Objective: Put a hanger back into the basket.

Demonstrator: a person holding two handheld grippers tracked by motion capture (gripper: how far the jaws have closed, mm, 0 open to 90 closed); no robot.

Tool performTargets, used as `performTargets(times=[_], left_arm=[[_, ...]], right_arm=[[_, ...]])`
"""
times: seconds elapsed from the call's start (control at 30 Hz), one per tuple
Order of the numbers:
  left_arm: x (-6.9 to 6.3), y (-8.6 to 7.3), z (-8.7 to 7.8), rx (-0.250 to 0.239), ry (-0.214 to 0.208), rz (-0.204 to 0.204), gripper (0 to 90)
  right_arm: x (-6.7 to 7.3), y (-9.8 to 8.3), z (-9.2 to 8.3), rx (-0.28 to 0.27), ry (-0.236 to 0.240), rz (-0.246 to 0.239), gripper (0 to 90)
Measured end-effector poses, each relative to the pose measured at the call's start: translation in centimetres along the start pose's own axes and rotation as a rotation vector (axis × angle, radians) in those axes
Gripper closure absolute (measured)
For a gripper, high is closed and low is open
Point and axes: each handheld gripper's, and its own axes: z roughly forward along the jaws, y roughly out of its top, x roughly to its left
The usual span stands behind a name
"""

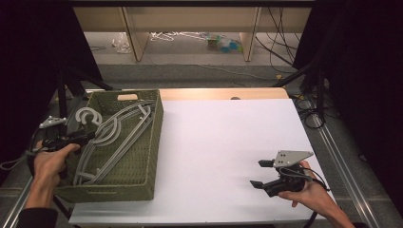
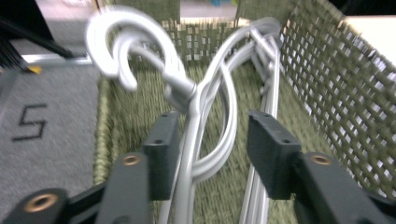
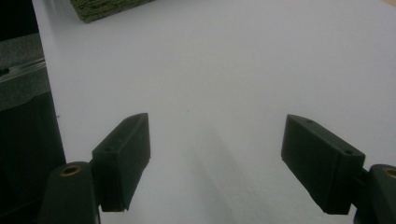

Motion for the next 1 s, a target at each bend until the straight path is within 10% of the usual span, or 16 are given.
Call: performTargets(times=[0.27, 0.37, 0.5, 1.0], left_arm=[[-1.8, -0.4, -3.1, -0.151, -0.037, -0.016, 41.3], [-1.9, -0.2, -4.4, -0.131, 0.006, 0.065, 39.6], [-2.4, -0.3, -5.8, -0.156, -0.026, 0.058, 37.9], [-9.6, -2.0, -6.3, -0.164, -0.214, 0.148, 33.1]], right_arm=[[-0.1, 0.1, -0.2, -0.019, -0.013, 0.012, 23.6], [-0.1, 0.0, -0.2, -0.019, -0.016, 0.013, 23.4], [-0.1, 0.1, -0.2, -0.025, -0.018, 0.011, 23.4], [-0.2, 0.1, -0.3, -0.038, -0.026, 0.019, 22.3]])
